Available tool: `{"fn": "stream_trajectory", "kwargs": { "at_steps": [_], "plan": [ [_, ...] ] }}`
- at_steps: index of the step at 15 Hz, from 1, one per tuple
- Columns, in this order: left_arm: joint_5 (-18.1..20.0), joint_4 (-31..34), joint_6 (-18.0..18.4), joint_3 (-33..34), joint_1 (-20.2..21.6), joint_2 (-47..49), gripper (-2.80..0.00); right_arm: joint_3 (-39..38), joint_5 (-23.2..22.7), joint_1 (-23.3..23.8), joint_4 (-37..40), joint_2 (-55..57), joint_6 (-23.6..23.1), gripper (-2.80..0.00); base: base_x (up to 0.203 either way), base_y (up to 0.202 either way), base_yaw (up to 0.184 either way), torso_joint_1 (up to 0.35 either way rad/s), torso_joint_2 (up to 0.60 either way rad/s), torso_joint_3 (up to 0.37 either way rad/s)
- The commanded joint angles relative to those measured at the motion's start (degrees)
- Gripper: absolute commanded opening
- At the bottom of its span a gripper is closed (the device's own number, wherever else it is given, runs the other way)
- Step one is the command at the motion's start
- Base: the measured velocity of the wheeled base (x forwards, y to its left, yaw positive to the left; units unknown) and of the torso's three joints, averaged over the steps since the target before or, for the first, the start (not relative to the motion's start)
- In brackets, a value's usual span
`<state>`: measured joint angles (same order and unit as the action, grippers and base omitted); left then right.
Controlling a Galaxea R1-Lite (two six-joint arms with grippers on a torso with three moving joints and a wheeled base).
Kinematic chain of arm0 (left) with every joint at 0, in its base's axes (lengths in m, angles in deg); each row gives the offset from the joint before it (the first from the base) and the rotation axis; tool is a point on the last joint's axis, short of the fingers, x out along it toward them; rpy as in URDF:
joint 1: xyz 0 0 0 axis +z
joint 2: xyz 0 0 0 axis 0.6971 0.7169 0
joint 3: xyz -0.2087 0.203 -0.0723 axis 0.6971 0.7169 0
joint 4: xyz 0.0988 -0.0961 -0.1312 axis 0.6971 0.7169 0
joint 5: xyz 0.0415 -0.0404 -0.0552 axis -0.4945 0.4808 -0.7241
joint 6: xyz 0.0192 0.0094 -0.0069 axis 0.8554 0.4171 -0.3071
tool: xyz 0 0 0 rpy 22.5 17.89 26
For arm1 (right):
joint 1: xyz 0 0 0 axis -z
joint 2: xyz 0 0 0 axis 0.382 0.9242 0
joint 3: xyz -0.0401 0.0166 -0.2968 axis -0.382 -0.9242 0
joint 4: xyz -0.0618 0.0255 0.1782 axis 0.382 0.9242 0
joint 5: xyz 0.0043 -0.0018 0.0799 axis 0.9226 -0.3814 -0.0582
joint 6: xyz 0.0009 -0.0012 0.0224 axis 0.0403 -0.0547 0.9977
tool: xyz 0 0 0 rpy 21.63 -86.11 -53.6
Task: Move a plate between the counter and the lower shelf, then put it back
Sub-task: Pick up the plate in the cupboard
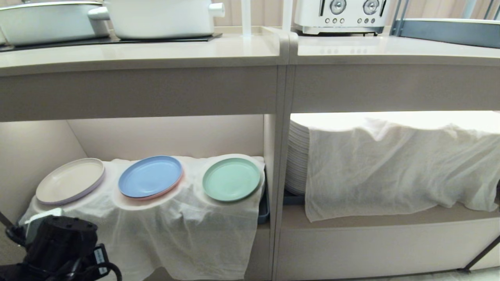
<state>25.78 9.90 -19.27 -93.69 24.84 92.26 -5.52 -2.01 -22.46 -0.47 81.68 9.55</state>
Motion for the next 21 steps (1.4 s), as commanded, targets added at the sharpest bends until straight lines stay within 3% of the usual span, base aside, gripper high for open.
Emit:
{"fn": "stream_trajectory", "kwargs": {
  "at_steps": [1,4,7,9,11,13,16,19,21],
  "plan": [
    [-0.9,-0.1,3.3,1.9,2.8,-4.6,-2.8,0.0,0.0,0.0,0.0,0.0,0.0,-2.8,0.0,0.0,0.0,0.0,0.0,0.0],
    [-1.2,-0.2,10.5,6.0,2.9,-11.2,-2.8,0.0,0.0,0.0,-0.1,0.0,0.0,-2.8,0.0,0.0,0.0,0.0,0.0,0.0],
    [-1.6,-0.2,13.8,9.1,-2.3,-18.0,-2.8,0.0,0.0,0.0,0.0,0.0,0.0,-2.8,0.0,0.0,0.0,0.0,0.0,0.0],
    [0.6,-0.1,17.2,11.3,-3.7,-24.0,-2.8,0.0,0.0,0.0,0.0,0.0,0.0,-2.8,0.0,0.0,0.0,0.0,0.0,0.0],
    [7.2,0.3,20.3,12.2,-3.1,-31.3,-2.8,0.0,0.0,0.0,-0.1,0.0,0.0,-2.8,0.0,0.0,0.0,0.0,0.0,0.0],
    [17.4,0.5,25.1,12.6,-0.2,-37.7,-2.8,0.0,0.0,0.0,0.0,0.0,0.0,-2.8,0.0,0.0,0.0,0.0,0.0,0.0],
    [30.2,3.6,32.7,12.8,8.4,-46.7,-2.8,0.0,0.0,0.0,-0.1,0.0,0.0,-2.8,0.0,0.0,0.0,0.0,0.0,0.0],
    [36.0,10.5,39.9,12.8,17.2,-56.7,-2.8,0.0,0.0,0.0,0.0,0.0,0.0,-2.8,0.0,0.0,0.0,0.0,0.0,0.0],
    [38.1,12.5,42.6,12.8,19.9,-62.7,-2.8,0.0,0.0,0.0,0.0,0.0,0.0,-2.8,0.0,0.0,0.0,0.0,0.0,0.0]
  ]
}}
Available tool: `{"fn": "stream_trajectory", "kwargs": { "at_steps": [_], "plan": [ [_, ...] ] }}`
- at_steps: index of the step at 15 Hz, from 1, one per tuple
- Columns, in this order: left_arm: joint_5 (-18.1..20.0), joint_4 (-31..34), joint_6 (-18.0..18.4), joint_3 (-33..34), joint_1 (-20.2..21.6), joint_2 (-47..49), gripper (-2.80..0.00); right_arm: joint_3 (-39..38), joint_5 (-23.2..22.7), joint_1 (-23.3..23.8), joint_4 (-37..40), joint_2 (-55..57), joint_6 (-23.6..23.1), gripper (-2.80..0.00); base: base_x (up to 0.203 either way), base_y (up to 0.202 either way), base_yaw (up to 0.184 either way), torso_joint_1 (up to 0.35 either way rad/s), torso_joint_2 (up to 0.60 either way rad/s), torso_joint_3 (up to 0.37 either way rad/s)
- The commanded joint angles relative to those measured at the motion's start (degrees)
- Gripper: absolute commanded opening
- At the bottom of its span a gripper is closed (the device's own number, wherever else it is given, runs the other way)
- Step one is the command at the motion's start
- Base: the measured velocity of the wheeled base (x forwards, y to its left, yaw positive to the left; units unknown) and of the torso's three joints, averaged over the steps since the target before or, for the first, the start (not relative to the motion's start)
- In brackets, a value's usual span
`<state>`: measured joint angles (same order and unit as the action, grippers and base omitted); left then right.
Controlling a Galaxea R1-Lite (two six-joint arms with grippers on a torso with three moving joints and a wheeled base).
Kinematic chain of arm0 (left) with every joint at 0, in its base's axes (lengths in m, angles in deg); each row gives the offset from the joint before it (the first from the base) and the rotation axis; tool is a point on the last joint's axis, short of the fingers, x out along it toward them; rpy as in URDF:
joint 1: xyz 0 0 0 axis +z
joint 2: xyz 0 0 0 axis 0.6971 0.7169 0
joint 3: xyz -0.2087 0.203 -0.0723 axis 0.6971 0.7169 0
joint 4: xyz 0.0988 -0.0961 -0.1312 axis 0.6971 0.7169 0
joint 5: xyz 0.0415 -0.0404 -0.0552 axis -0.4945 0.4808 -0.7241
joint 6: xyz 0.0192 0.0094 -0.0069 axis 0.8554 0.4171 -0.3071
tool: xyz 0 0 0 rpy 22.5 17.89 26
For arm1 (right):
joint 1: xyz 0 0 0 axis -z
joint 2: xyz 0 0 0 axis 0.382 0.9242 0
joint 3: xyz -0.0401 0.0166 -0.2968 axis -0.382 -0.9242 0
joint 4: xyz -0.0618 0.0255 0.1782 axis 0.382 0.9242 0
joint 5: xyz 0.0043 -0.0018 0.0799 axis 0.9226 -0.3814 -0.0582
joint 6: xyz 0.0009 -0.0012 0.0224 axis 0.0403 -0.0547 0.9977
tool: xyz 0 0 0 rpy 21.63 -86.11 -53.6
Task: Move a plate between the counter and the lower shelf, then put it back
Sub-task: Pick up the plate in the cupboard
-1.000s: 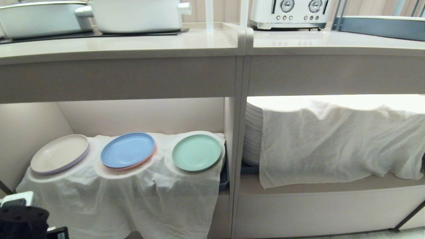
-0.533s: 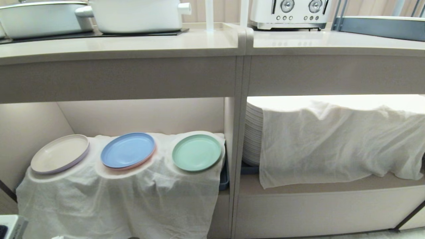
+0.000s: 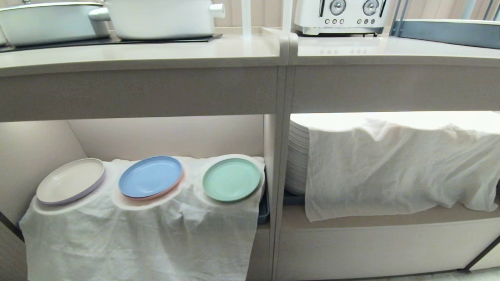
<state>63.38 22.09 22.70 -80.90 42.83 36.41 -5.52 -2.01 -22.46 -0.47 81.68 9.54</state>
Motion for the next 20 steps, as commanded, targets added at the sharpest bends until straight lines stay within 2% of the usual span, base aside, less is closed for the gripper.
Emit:
{"fn": "stream_trajectory", "kwargs": {
  "at_steps": [1,8,13,20],
  "plan": [
    [0.9,0.7,1.1,0.0,2.2,-9.3,-2.8,0.0,0.0,0.0,0.0,0.0,0.0,-2.8,0.0,0.0,0.0,0.0,0.0,0.0],
    [1.2,1.2,1.3,0.0,1.5,-22.5,-2.8,0.0,0.0,0.0,0.0,0.0,0.0,-2.8,0.0,0.0,0.0,0.0,0.0,0.0],
    [0.5,1.5,-2.0,0.0,1.4,-22.5,-2.8,0.0,0.0,0.0,0.0,0.0,0.0,-2.8,0.0,0.0,0.0,0.0,0.0,0.0],
    [0.5,1.5,-2.5,0.0,1.4,-22.5,-2.8,0.0,0.0,0.0,0.0,0.0,0.0,-2.8,0.0,0.0,0.0,0.0,0.0,0.0]
  ]
}}
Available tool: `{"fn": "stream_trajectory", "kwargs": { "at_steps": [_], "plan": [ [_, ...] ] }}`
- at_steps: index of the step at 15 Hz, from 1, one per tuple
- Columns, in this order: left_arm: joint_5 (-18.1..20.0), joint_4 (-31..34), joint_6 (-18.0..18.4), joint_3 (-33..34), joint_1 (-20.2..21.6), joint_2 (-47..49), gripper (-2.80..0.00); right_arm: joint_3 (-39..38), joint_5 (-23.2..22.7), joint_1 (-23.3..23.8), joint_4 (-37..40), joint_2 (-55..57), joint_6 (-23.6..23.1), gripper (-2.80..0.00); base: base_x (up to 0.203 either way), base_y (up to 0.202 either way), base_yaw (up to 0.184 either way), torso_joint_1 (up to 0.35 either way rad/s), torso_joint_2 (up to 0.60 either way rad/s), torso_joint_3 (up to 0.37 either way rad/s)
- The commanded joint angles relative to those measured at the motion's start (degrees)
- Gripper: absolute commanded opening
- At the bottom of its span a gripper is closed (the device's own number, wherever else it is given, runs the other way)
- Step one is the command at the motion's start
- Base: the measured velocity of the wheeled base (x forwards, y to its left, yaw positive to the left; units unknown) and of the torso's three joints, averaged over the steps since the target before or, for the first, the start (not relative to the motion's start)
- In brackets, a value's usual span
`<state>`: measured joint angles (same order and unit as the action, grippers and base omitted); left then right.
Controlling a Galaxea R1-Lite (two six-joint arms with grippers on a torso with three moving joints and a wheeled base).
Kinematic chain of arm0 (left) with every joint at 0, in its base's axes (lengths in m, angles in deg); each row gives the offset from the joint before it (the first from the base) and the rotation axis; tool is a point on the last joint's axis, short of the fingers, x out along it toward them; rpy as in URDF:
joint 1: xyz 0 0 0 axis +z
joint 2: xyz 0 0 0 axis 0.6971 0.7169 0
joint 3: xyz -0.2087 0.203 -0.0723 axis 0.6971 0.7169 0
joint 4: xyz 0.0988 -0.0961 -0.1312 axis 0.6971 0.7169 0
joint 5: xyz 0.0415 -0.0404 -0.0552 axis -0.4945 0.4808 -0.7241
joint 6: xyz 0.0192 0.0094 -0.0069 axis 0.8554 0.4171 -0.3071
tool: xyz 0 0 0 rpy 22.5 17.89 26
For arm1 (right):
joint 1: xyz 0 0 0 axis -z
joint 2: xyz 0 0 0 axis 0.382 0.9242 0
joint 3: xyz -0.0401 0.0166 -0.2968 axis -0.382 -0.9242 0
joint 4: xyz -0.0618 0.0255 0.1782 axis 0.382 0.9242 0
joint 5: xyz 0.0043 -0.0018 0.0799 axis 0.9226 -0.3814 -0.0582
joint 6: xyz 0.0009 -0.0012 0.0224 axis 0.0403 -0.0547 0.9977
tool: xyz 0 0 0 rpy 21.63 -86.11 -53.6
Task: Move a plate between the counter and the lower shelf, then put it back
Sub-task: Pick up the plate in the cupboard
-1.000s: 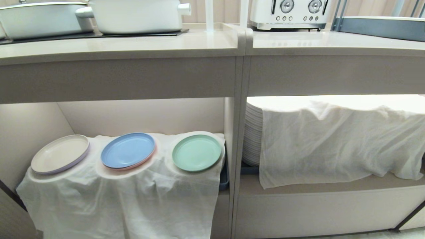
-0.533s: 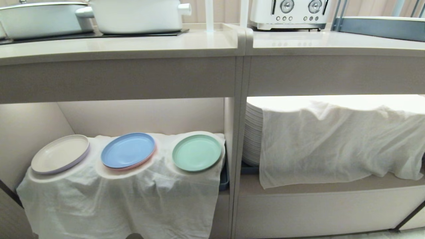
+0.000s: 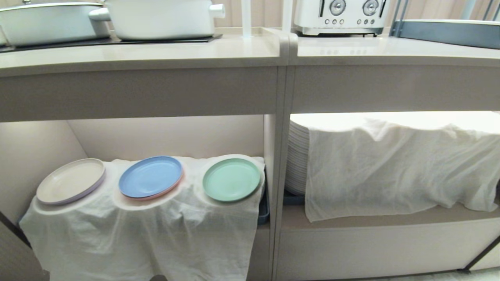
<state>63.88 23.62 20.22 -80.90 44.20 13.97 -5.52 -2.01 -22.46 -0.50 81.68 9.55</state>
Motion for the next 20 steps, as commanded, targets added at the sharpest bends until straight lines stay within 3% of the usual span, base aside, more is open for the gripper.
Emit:
{"fn": "stream_trajectory", "kwargs": {
  "at_steps": [1,20],
  "plan": [
    [0.0,0.0,0.0,0.0,0.0,0.0,-2.8,0.0,0.0,0.0,0.0,0.0,0.0,-2.8,0.0,0.0,0.0,0.0,0.0,0.0],
    [0.2,0.0,-0.1,0.0,0.1,0.0,-2.8,0.0,0.0,0.0,0.0,0.0,0.0,-2.8,0.0,0.0,0.0,0.0,0.0,0.0]
  ]
}}
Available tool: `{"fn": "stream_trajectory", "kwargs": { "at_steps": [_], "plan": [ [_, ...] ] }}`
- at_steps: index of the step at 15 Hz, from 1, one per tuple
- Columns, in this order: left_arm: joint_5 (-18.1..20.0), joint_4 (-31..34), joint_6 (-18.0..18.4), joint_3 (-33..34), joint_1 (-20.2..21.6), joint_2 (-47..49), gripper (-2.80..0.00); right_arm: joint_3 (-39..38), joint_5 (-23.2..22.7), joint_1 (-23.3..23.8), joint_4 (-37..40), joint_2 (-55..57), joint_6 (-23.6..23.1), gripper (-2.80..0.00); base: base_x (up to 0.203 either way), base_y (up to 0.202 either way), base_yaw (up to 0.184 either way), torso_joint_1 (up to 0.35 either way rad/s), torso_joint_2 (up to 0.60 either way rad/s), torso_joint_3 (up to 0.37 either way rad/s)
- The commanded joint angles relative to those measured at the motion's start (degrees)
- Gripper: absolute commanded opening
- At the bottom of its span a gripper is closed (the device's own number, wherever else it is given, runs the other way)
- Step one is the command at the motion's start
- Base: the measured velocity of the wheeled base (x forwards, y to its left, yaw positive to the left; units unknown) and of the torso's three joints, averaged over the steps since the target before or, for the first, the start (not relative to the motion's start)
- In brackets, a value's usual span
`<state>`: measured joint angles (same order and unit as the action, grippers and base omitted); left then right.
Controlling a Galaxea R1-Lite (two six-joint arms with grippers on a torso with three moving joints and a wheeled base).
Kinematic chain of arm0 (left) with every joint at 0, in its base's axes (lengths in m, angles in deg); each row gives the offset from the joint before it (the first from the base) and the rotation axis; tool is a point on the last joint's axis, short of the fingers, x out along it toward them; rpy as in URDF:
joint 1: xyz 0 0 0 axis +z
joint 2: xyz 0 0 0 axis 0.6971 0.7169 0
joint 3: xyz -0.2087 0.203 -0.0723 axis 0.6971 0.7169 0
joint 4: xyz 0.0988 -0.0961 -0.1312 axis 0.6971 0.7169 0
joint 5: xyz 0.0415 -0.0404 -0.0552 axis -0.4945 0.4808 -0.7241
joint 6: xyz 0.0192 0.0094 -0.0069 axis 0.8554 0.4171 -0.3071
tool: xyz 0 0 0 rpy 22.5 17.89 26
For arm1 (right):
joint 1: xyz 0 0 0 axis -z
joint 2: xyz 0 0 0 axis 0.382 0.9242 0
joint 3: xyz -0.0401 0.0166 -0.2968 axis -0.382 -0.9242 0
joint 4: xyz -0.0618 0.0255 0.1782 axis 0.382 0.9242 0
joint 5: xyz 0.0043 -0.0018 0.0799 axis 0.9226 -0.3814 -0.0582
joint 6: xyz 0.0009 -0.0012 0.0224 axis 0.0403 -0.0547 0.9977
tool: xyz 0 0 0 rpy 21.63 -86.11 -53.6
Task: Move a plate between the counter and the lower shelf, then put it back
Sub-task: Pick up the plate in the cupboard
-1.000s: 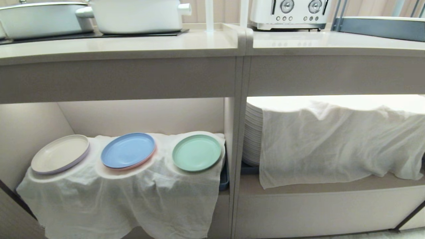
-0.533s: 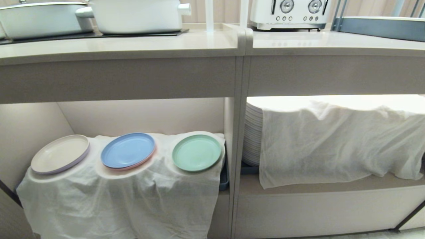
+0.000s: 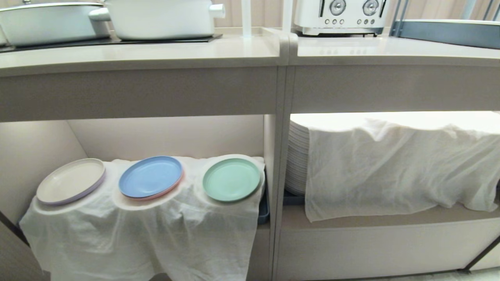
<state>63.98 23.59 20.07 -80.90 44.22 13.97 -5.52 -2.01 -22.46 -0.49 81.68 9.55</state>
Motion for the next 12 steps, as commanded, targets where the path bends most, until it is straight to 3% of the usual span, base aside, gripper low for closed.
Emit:
{"fn": "stream_trajectory", "kwargs": {
  "at_steps": [1,5,12],
  "plan": [
    [0.1,0.0,0.0,0.0,0.0,0.0,-2.8,0.0,0.0,0.0,0.0,0.0,0.0,-2.8,0.0,0.0,0.0,0.0,0.0,0.0],
    [-0.1,0.0,-2.0,0.0,0.0,0.0,-2.8,0.0,0.0,0.0,0.0,0.0,0.0,-2.8,0.0,0.0,0.0,0.0,0.0,0.0],
    [-0.1,0.1,-2.1,0.0,0.0,0.0,-2.8,0.0,0.0,0.0,0.0,0.0,0.0,-2.8,0.0,0.0,0.0,0.0,0.0,0.0]
  ]
}}
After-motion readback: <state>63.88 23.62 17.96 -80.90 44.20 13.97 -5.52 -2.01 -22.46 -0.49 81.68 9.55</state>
